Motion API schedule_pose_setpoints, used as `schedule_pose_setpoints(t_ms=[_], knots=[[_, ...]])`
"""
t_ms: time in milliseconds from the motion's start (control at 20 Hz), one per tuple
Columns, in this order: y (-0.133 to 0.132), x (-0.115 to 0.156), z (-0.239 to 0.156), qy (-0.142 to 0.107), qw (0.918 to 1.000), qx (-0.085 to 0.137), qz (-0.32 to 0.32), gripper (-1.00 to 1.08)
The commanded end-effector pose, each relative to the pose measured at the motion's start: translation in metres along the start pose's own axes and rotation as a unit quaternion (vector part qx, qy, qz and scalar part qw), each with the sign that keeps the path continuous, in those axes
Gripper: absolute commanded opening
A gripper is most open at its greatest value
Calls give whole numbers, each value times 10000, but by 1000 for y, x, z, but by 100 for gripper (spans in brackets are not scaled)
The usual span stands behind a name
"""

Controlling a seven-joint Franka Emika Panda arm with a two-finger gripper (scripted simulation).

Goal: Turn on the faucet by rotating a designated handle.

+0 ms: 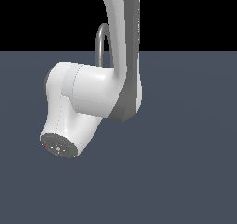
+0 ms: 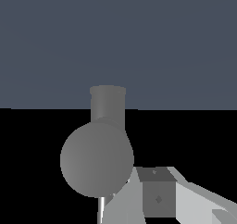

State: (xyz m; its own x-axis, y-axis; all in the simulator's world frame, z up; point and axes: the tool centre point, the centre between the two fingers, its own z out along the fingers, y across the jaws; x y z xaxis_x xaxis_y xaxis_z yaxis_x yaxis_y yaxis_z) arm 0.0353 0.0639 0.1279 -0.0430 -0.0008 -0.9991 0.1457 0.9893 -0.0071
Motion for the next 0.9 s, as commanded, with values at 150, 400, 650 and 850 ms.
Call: schedule_pose_setpoints(t_ms=[150, 400, 650, 850], knots=[[-25, -26, 0, -154, 9999, 65, 17, -100], [-13, -21, -5, -70, 9999, -121, 27, -100], [-43, -19, -2, -137, 9999, -36, 27, -100], [-67, -18, 0, -191, 9998, 32, 28, -100]])
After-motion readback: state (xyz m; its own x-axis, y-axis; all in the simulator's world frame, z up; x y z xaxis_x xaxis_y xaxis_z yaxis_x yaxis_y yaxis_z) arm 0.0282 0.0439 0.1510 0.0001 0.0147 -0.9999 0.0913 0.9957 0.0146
